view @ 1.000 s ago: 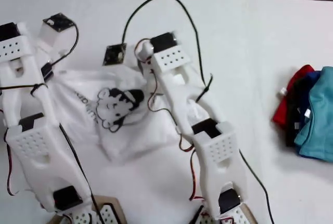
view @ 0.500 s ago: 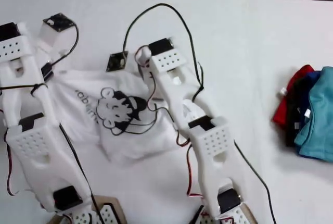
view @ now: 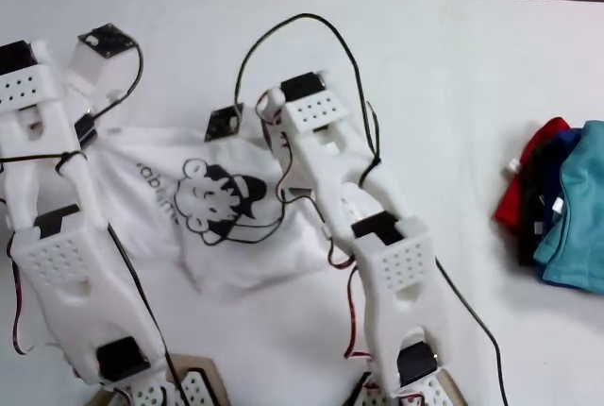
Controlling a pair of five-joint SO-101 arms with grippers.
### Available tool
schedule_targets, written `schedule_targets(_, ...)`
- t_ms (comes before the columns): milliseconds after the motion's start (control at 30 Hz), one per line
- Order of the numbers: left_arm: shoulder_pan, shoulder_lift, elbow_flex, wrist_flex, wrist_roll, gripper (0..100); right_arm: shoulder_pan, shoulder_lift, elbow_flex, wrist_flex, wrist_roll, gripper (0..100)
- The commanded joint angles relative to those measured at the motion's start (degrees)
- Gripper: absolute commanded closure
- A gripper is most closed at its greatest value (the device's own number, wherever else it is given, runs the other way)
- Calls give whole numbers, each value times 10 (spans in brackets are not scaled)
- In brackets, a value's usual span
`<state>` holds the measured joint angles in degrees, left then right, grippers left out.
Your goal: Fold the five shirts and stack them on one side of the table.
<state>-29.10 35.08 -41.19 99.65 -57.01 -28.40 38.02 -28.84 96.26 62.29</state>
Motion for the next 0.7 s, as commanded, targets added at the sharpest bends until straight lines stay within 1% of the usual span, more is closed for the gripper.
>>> schedule_targets(0,-5,-4,-26,2,-4,979,-3,-46,2,-6,11,782)
schedule_targets(233,-5,-4,-26,2,-4,979,-5,-42,34,-33,21,782)
schedule_targets(367,-5,-4,-26,2,-4,979,-6,-42,84,-73,21,783)
schedule_targets(500,-5,-4,-26,2,-4,979,-3,-42,94,-107,17,789)
schedule_targets(667,-5,-4,-26,4,-4,979,-3,-46,88,-122,17,901)
